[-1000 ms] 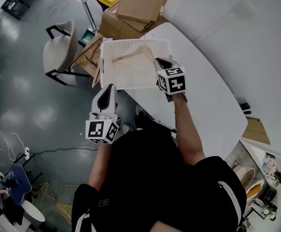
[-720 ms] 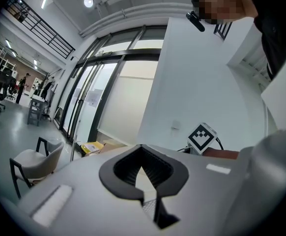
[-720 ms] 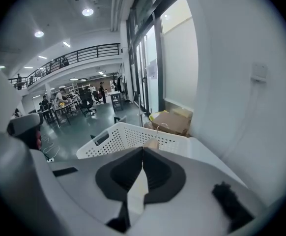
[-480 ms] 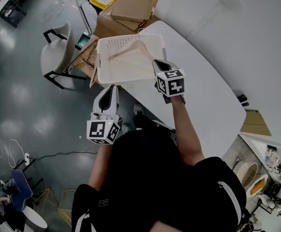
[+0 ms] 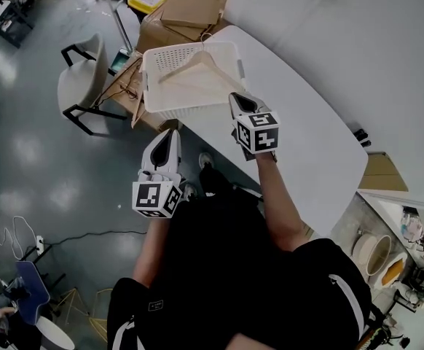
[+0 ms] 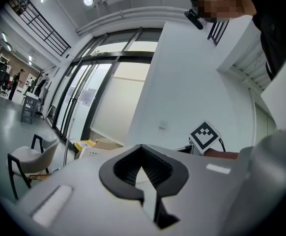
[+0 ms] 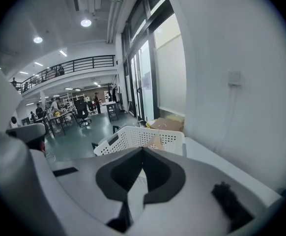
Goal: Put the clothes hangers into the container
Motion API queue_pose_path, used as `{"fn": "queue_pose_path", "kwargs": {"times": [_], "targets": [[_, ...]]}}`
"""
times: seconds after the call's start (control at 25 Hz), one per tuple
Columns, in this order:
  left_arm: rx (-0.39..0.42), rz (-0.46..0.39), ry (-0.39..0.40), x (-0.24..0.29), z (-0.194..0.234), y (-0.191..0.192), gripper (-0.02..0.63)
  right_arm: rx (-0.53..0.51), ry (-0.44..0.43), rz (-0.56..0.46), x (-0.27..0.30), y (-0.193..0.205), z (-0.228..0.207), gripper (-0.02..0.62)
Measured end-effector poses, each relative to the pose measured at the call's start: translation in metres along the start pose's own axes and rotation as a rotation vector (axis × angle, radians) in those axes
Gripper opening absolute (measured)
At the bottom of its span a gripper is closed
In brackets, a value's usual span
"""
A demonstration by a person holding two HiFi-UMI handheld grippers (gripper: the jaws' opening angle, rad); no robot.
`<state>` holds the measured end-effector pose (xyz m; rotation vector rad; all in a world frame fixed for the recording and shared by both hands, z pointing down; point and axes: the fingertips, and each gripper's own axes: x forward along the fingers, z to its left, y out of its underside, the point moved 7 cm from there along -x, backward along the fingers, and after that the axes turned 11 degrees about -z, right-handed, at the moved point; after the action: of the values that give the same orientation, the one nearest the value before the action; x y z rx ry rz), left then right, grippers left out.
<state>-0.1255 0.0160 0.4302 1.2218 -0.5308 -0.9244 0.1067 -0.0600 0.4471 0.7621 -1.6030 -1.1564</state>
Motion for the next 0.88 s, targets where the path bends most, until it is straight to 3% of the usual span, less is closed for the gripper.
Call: {"fn": "queue_pose_path", "kwargs": {"times": [0.6,0.88], "targets": [[-0.013,0.023,0.036,-0.032,-0.012,0.005,0.003,0.042,0.050,-0.075,-0.065,0.014,0.035,0.015],[-0.012,0.012,0.040,-0.018,-0.033,0.007,0.003,0.047,0.006,-0.123,-0.085,0.012,0.038,0.015]]}}
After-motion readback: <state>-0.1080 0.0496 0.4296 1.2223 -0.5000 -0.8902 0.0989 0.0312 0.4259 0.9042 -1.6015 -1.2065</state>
